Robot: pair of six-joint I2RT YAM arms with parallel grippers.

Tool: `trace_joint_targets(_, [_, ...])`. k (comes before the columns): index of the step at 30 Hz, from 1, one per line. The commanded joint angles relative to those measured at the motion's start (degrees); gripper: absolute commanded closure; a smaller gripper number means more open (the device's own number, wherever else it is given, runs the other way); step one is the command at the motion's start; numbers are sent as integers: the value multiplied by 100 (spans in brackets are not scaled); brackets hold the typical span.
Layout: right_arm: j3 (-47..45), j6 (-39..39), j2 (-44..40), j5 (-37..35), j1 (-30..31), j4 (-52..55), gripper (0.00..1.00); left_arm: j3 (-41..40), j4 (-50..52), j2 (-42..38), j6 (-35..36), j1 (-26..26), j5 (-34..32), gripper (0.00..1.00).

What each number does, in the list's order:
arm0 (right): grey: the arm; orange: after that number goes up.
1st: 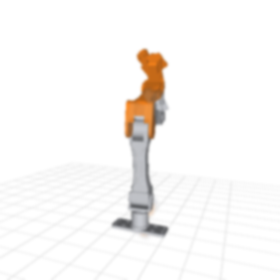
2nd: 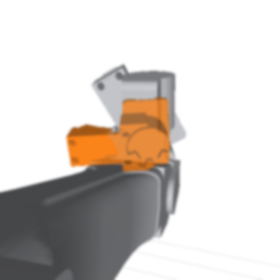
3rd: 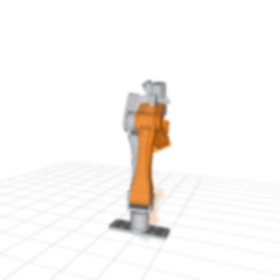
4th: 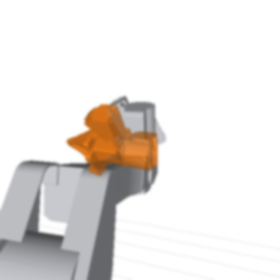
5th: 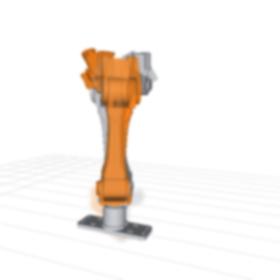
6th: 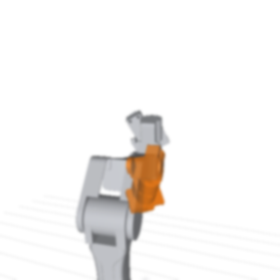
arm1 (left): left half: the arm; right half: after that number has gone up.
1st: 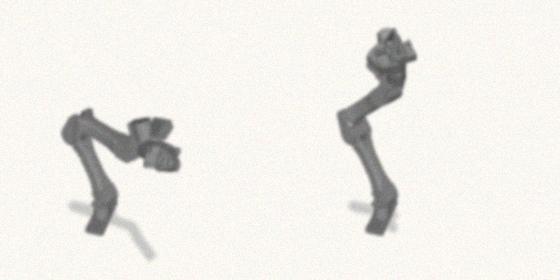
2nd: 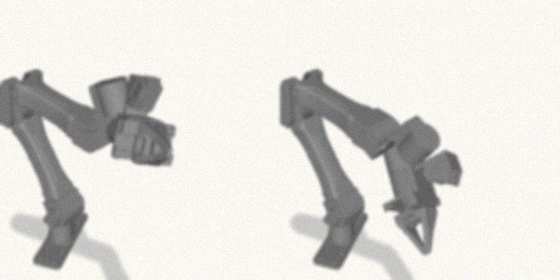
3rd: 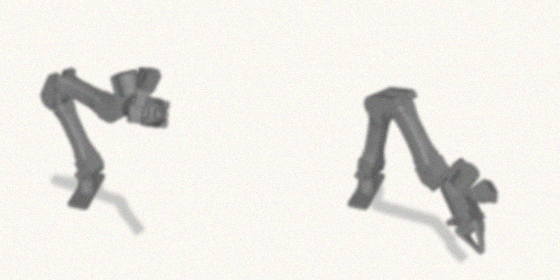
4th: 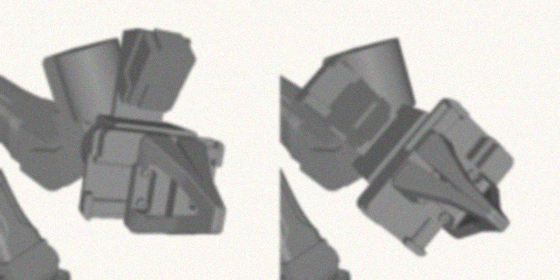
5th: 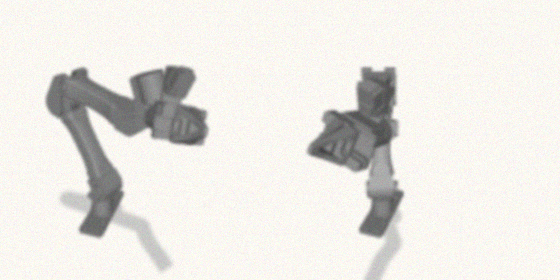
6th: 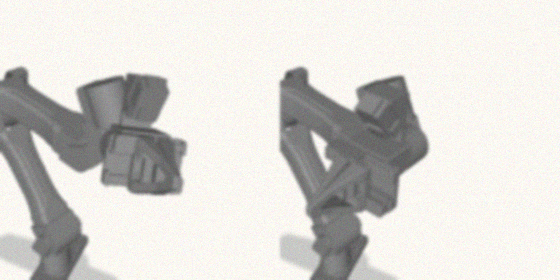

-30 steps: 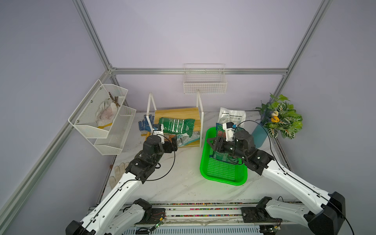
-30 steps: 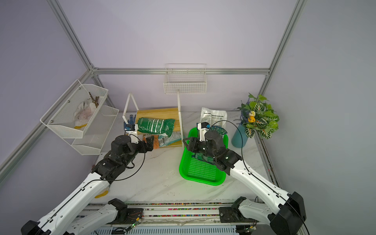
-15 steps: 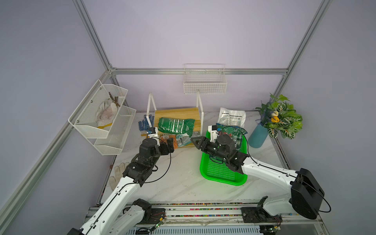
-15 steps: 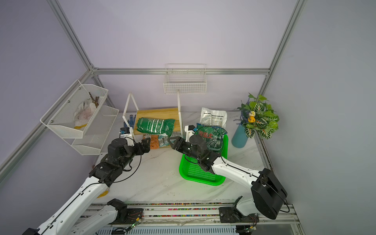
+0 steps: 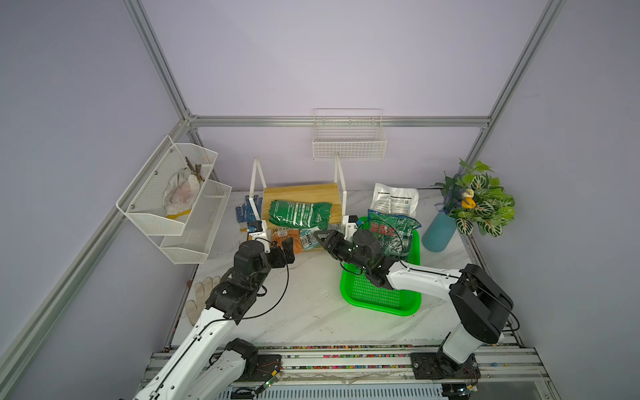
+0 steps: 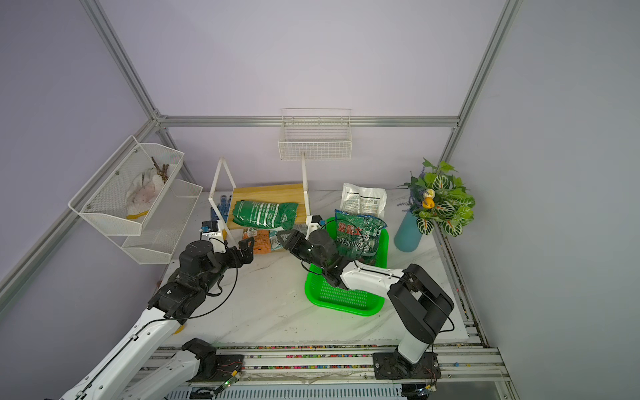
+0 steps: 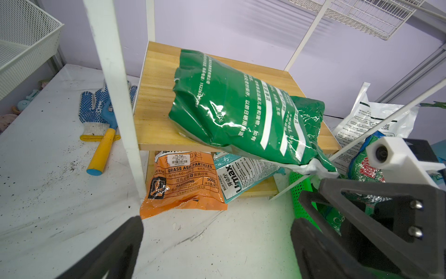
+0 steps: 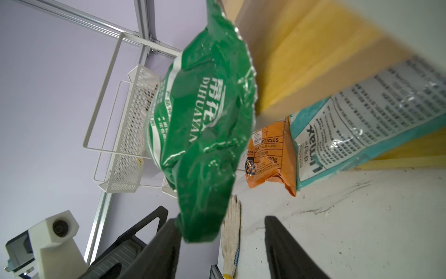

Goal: Take down the fertilizer bag from the shelf
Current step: Pick up the fertilizer bag from the shelf.

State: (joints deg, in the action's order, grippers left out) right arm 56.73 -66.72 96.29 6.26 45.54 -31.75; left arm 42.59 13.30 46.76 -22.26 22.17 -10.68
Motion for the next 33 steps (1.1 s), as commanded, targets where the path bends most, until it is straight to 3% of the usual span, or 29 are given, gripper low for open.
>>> trace_joint_targets(1, [248, 23, 42, -161, 9, -434, 40, -278, 22, -76, 107, -20, 75, 0])
trace_joint_targets(13, [355, -9, 289, -213, -149, -613, 53, -384, 234, -317, 109, -20, 42, 0])
trace_joint_targets(20, [339, 23, 337, -345, -234, -672, 51, -350, 247, -322, 64, -20, 73, 0])
trace_joint_targets(26, [352, 44, 317, -245, -248, -767, 75, -348, 248, -313, 31, -16, 84, 0])
trace_joint_targets(33, [453, 290, 170, 98, -235, -605, 94, -348, 228, -282, -6, -20, 101, 0])
